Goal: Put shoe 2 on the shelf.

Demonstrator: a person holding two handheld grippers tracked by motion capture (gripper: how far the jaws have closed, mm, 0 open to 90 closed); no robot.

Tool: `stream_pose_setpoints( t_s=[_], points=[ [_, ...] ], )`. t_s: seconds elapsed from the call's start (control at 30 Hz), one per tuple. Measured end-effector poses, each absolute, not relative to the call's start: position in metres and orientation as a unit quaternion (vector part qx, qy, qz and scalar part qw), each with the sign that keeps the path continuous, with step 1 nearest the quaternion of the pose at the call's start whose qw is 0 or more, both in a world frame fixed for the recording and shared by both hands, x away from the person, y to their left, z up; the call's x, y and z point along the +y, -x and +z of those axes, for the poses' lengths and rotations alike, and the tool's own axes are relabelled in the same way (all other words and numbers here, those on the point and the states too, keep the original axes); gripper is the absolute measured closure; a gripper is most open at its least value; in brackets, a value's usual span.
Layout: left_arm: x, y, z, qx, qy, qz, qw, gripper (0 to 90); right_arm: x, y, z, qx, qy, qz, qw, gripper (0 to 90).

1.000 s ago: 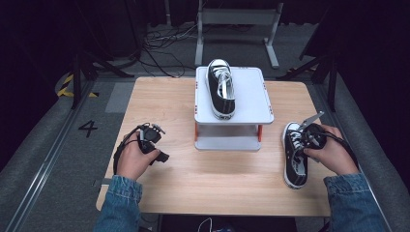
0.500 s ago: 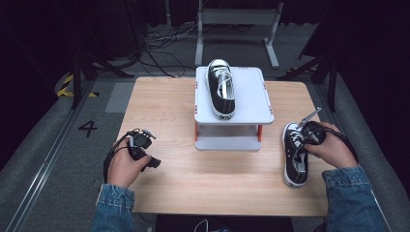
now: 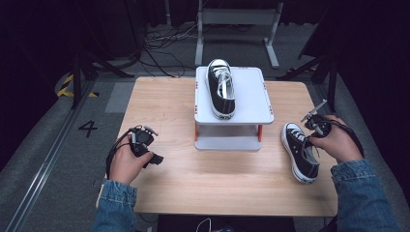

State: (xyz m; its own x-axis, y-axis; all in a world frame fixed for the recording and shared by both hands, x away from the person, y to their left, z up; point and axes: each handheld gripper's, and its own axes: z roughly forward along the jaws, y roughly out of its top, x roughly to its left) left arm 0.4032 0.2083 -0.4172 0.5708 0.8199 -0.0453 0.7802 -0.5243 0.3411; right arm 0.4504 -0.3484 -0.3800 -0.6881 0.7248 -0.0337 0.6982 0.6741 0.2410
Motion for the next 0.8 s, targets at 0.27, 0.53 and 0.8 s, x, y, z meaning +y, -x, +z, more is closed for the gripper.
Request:
stream_pose_setpoints(
  t_s=[0.27,0.53,0.8],
  points=[
    [0.206,-0.407,-0.416,0.453,-0.873,0.062,0.17,19.9,-0.339,-0.453,-0.345,0.912,-0.389,0.102,0.08,79.3],
    [0.207,-0.407,-0.415,0.452,-0.873,0.061,0.171,20.0,-0.33,-0.458,-0.305,0.895,-0.413,0.125,0.114,79.1],
    [0.209,-0.403,-0.414,0.455,-0.872,0.064,0.17,20.0,-0.32,-0.465,-0.265,0.884,-0.424,0.142,0.137,79.1]
  ],
)
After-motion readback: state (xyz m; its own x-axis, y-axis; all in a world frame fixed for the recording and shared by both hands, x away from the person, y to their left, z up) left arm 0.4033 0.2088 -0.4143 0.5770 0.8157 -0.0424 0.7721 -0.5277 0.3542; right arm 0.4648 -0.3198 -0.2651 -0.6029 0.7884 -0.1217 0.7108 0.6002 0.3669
